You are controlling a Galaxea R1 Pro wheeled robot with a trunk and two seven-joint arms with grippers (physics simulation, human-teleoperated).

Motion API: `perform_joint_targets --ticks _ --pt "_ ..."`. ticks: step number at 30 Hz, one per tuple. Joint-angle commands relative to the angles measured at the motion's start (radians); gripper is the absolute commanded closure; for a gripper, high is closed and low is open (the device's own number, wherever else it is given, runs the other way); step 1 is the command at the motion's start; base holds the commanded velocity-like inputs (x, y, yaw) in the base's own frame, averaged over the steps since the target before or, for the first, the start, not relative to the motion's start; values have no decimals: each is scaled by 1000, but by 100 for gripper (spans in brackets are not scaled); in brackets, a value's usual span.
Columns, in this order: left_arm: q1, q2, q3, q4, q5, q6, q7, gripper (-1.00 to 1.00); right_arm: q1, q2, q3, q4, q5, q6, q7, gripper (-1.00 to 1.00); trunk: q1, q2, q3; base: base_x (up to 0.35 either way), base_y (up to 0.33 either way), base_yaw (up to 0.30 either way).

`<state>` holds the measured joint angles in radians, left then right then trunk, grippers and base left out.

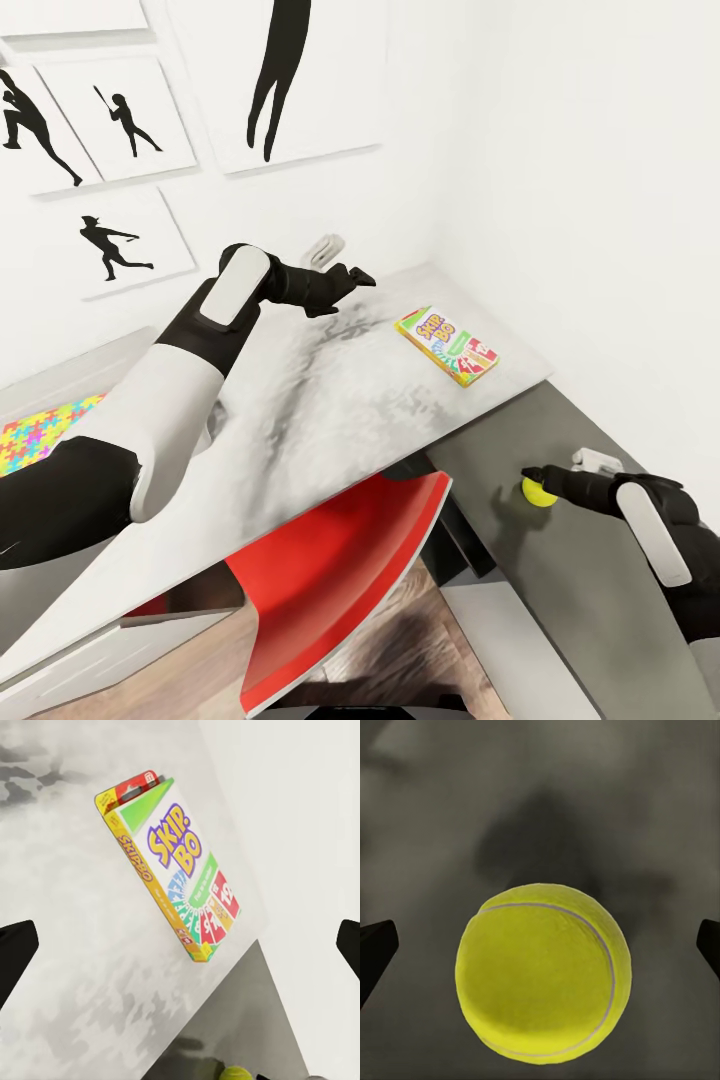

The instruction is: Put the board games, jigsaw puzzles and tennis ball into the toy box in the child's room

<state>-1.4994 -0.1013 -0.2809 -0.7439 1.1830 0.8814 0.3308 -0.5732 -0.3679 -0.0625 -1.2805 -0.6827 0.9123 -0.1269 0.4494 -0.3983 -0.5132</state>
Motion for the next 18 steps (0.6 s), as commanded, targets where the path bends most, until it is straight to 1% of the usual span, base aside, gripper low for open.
perform_joint_targets --ticks 1,12,18 --pt "-1 0 -1 0 10 1 10 -100 -1 0 0 -1 -11 4 -10 -100 1 -2 -2 0 0 0" --pt "-1 0 -1 0 11 0 10 -100 -1 0 20 1 -11 3 -10 -100 1 -2 -2 0 0 0" --pt "-1 -1 -1 0 12 0 10 -100 -1 0 25 1 -11 3 -11 -100 1 -2 -2 0 0 0"
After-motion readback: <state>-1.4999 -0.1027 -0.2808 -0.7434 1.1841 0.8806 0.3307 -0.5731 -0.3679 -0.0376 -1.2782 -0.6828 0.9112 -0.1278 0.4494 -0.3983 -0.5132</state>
